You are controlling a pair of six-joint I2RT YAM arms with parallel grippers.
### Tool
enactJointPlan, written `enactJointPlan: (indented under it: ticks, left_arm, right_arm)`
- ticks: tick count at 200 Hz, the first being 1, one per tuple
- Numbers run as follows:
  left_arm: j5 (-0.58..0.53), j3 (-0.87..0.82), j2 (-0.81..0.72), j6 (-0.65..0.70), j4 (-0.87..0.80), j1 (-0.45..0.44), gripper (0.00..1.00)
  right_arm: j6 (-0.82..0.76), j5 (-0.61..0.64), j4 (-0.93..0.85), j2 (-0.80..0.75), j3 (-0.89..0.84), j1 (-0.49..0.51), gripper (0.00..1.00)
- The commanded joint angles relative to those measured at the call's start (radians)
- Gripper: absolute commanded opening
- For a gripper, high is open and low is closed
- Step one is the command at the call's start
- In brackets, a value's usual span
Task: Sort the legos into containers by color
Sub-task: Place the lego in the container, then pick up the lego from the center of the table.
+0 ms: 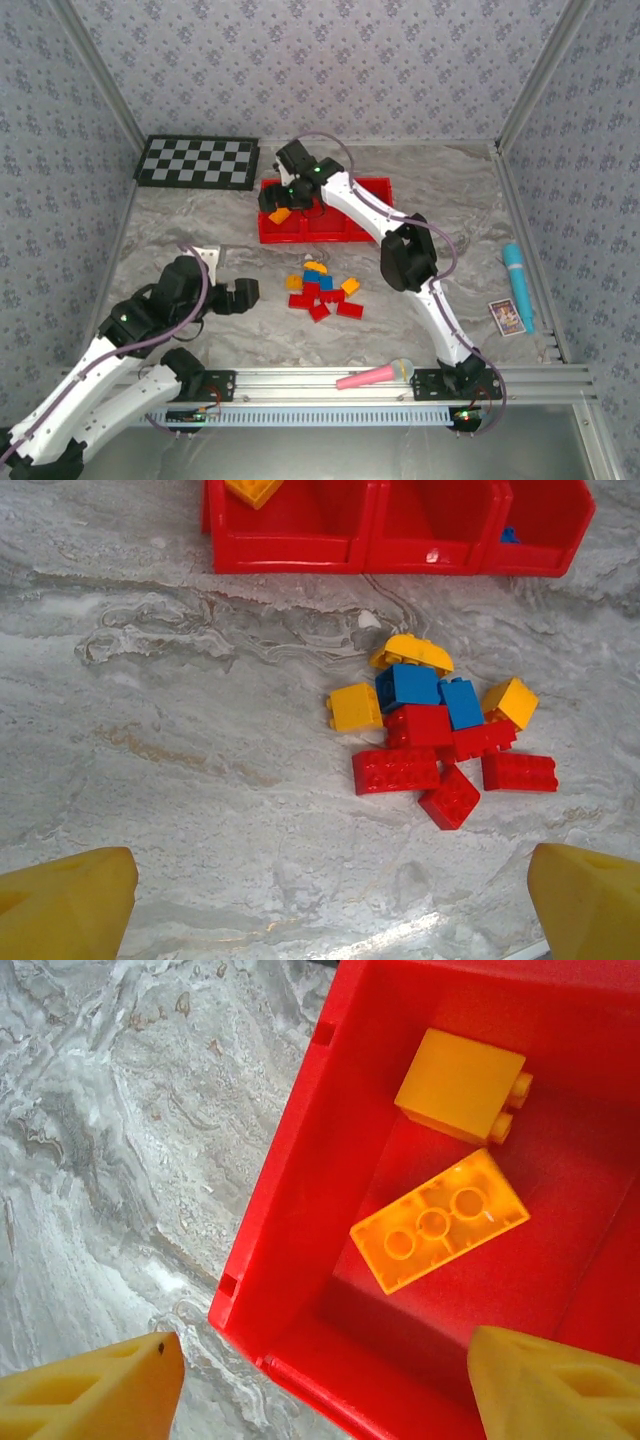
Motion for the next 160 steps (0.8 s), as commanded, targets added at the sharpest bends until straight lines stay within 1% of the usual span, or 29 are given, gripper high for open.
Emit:
enactJointPlan:
  ticks: [1,25,36,40,90,124,142,160]
  left_arm:
    - [0.004,0.009,0.018,-0.010,-0.011,-0.004,1.00]
    - [0.019,0.008,0.052,-0.012,0.002,-0.004,1.00]
    - [0.029,0.010,0.074,-0.012,0.012,-0.004,1.00]
    - [0.032,0.012,0.084,-0.011,0.016,-0.005,1.00]
    - [0.054,0.066,0.248,-0.002,0.048,-0.015,1.00]
    - [0.106,0.099,0.395,0.012,0.109,-0.026,1.00]
    - [0.111,0.122,0.480,0.012,0.119,-0.027,1.00]
    - [0.106,0.165,0.570,0.008,0.102,-0.027,1.00]
  right_arm:
    - [-0.012,0.037,-0.059,-0.112,0.023,0.012,0.84]
    - [-0.038,0.090,-0.092,-0.207,-0.027,0.022,0.91]
    - [-0.041,0.119,-0.093,-0.267,-0.077,0.025,0.96]
    - [-0.043,0.128,-0.091,-0.291,-0.101,0.025,1.00]
    - [-0.027,0.225,-0.022,-0.647,-0.466,0.023,1.00]
    - [-0.013,0.302,0.010,-0.918,-0.745,0.008,1.00]
    - [0.008,0.324,0.029,-1.050,-0.894,-0.023,1.00]
    - [0.033,0.309,0.046,-1.161,-1.026,-0.077,1.00]
